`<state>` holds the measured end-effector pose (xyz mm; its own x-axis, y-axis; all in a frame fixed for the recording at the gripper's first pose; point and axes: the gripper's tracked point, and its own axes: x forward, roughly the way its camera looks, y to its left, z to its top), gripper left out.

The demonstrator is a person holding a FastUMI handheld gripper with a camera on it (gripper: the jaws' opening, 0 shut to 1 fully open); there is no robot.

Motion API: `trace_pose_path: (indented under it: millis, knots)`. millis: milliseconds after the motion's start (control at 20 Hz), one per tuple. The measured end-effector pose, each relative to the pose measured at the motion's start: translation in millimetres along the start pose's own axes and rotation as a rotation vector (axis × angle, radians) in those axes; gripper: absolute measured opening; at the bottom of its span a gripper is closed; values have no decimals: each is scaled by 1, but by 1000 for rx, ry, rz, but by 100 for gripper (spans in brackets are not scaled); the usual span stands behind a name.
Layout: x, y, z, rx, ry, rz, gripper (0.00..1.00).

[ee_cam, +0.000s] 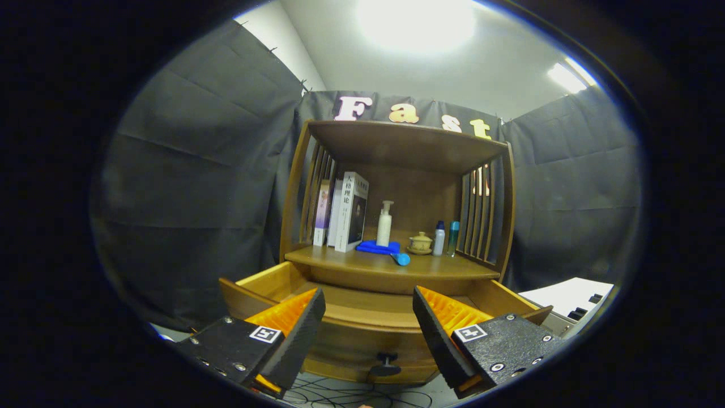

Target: Pull open the drawer, take out the items inside it, and place them on the countertop above the cabinet.

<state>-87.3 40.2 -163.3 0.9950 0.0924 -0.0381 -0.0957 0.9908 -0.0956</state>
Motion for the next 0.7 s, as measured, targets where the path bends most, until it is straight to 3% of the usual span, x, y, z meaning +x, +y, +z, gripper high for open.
trace_pose_path:
  millis: [350, 700]
  knots:
    - [-6, -20, -61, -21, 114, -50, 94]
    - [6, -44, -89, 11, 179, -102, 95]
